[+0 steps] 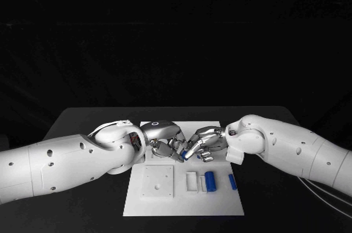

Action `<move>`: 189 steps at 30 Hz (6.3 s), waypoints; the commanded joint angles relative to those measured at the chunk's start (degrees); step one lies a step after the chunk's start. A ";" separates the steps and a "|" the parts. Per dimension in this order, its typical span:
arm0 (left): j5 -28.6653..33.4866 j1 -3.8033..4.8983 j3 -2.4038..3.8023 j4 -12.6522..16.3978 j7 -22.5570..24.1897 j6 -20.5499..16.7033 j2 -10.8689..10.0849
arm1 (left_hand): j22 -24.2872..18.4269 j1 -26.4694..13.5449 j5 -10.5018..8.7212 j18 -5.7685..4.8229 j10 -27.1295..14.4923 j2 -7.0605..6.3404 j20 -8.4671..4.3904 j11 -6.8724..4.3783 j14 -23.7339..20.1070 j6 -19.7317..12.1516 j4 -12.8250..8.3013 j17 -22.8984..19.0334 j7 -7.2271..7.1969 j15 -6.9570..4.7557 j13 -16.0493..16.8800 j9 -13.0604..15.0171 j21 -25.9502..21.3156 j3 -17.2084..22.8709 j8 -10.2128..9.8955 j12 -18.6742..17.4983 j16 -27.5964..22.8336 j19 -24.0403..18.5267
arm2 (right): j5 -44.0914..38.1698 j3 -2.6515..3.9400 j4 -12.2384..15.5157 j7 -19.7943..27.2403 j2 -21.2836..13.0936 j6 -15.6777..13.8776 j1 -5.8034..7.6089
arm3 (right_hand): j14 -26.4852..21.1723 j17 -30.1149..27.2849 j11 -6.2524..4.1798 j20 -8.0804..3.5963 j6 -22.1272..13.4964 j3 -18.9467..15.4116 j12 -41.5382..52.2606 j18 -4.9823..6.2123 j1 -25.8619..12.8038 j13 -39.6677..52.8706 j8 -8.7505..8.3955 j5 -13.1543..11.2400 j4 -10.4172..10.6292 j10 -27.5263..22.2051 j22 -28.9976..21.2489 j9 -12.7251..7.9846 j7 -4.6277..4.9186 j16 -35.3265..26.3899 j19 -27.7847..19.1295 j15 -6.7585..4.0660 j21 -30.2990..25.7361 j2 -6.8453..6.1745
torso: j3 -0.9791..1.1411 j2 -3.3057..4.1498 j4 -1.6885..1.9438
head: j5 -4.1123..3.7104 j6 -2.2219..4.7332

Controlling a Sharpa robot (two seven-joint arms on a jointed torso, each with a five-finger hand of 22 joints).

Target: Assemble the parts on the task board

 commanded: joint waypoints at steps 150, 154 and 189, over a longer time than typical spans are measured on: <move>-20.62 -7.20 0.12 -1.29 -45.82 2.52 3.02 | 1.16 -3.31 15.01 1.65 11.49 -6.08 -0.12 -2.11 8.75 11.57 4.71 7.85 -3.53 -1.46 2.17 1.90 8.85 8.91 0.27 -2.64 2.15 2.29 | -37.81 4.93 12.12 11.20 -9.20 -47.89 -1.02 | -2.41 -5.58 1.82 1.70 -9.38 -28.87 -5.95 2.47 -0.64 -14.12 0.37 9.00 12.57 -7.36 3.04 -0.04 1.98 -4.13 1.77 1.33 -14.56 -4.14 | 0.59 -0.08 0.05 | 0.88 -2.30; -21.09 -7.29 0.13 -1.36 -45.93 2.54 3.16 | 1.15 -3.20 14.65 1.68 11.56 -6.04 -0.10 -2.12 8.84 11.64 4.70 7.97 -3.54 -1.46 2.19 1.93 8.93 8.89 0.26 -2.58 2.17 2.33 | -37.81 4.93 12.10 11.21 -9.19 -47.89 -1.05 | -2.41 -5.58 1.82 1.70 -9.38 -28.87 -5.95 2.47 -0.64 -14.12 0.37 9.00 12.57 -7.36 3.04 -0.04 1.98 -4.13 1.77 1.33 -14.56 -4.14 | 0.57 -0.08 0.04 | 0.91 -2.24; -23.20 -7.47 0.23 -2.11 -46.18 2.19 4.06 | 1.13 -2.98 14.38 2.01 11.73 -6.08 0.22 -2.16 9.29 11.96 4.63 8.64 -3.59 -1.41 2.13 1.97 9.31 8.86 0.25 -2.30 2.29 2.43 | -37.81 4.93 11.89 11.22 -9.13 -47.83 -1.33 | -2.37 -5.56 1.73 1.66 -8.79 -28.75 -5.96 2.41 -0.73 -14.17 0.39 8.92 12.39 -7.27 3.07 -0.04 1.83 -4.21 1.80 1.27 -14.56 -3.90 | 0.58 -0.10 0.07 | 0.54 -1.99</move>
